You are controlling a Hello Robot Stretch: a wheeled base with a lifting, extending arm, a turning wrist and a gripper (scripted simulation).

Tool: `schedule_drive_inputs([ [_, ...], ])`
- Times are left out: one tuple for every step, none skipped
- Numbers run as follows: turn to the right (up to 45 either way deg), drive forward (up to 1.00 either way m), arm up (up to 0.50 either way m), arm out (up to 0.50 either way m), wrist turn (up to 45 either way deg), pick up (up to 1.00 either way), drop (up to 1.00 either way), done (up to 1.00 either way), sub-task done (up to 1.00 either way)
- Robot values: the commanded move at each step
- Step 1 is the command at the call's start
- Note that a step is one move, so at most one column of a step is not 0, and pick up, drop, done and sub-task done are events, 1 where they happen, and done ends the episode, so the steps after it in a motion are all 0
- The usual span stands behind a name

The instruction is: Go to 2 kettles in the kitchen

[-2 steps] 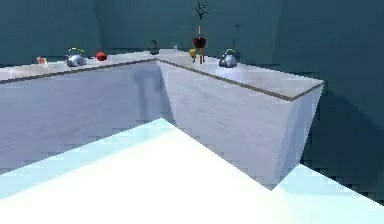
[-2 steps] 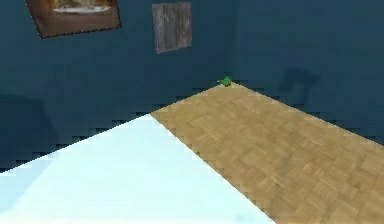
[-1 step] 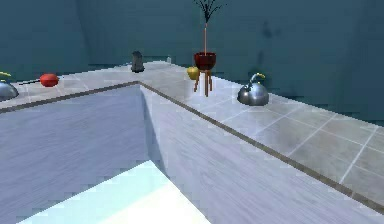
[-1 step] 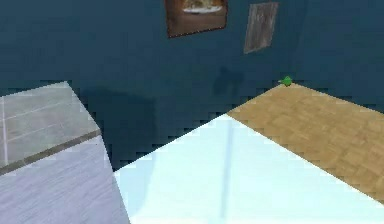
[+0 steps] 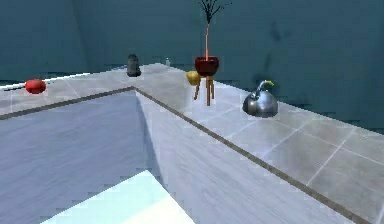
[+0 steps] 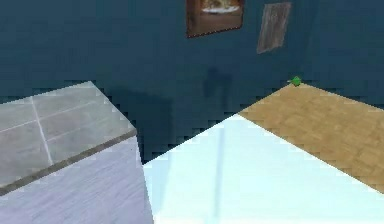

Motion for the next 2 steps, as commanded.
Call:
schedule_drive_inputs([
  [18.0,0.0,0.0,0.0,0.0,0.0,0.0,0.0,0.0],
  [0.0,0.0,0.0,0.0,0.0,0.0,0.0,0.0,1.0],
])
